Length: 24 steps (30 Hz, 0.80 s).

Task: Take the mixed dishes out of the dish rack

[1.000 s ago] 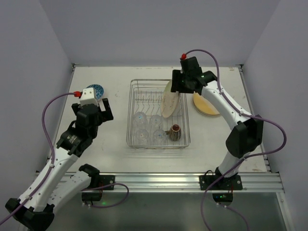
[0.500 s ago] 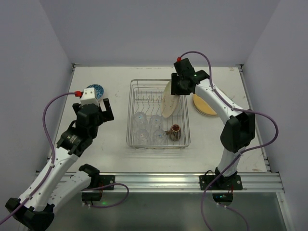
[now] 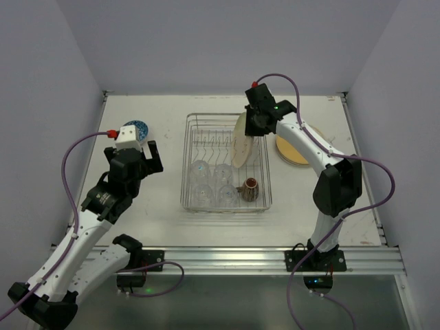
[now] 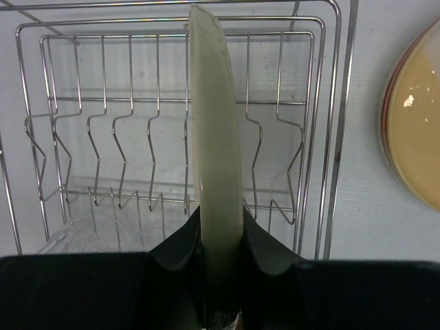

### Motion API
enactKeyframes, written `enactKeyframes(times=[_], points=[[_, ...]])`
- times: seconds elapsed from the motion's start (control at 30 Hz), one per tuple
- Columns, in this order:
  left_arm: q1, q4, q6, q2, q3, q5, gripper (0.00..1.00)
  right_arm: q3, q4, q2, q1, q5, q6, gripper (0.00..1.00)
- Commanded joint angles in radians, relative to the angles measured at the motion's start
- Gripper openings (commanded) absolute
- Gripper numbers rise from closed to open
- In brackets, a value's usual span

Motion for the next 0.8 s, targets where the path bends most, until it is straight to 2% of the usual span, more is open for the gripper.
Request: enactKeyframes(times=[0.0,0.77], points=[[0.008,0.035,0.014,-0.003,-0.001,0.007,1.00,0.019,-0.011,-0.049,-0.001,0.054,0.013,0.00],[0.008,0.036,0.014,-0.008,-0.001,0.007,1.00,0.162,-0.085,-0.198,-0.009,0.103,-0.011,0.00]])
